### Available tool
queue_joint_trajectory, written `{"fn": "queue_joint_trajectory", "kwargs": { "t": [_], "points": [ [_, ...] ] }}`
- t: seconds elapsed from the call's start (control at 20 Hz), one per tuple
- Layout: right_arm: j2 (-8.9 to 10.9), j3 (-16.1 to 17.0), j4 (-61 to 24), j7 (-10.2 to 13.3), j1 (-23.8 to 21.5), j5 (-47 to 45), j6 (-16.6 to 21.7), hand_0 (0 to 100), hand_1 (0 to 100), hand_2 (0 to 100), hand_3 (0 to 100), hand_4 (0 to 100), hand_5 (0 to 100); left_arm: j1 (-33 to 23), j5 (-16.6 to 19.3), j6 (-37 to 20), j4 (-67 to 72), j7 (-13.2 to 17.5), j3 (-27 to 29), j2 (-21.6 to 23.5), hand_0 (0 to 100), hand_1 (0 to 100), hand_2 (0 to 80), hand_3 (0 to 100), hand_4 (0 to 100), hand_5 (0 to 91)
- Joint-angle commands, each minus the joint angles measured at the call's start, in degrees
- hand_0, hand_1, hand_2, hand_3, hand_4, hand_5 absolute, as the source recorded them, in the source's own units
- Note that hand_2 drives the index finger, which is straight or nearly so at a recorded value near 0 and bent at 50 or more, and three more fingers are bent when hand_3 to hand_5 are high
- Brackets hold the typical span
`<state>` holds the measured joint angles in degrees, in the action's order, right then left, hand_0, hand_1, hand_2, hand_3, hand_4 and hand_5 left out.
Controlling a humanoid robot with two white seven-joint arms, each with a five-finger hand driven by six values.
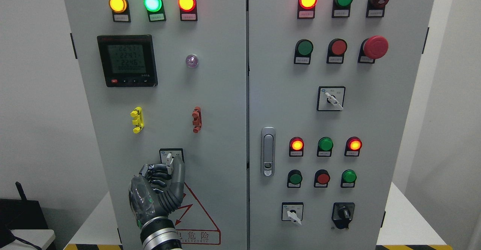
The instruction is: Turn on light switch 1
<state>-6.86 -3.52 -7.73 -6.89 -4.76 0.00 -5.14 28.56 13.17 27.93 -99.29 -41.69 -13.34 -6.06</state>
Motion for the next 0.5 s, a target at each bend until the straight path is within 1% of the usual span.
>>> {"fn": "queue_joint_trajectory", "kwargs": {
  "t": [0.0, 0.45],
  "points": [
    [0.00, 0.00, 0.00, 0.04, -0.08, -0.97, -0.04, 12, 39, 0, 0, 0, 0, 0.18, -0.07, 0.10, -0.02, 0.03, -0.02, -0.01, 24, 44, 57.5, 77, 81, 75.3],
    [0.00, 0.00, 0.00, 0.04, 0.01, -0.97, -0.04, 12, 39, 0, 0, 0, 0, 0.18, 0.02, 0.10, -0.02, 0.03, -0.02, -0.01, 29, 42, 57.7, 77, 81, 75.5]
  ]
}}
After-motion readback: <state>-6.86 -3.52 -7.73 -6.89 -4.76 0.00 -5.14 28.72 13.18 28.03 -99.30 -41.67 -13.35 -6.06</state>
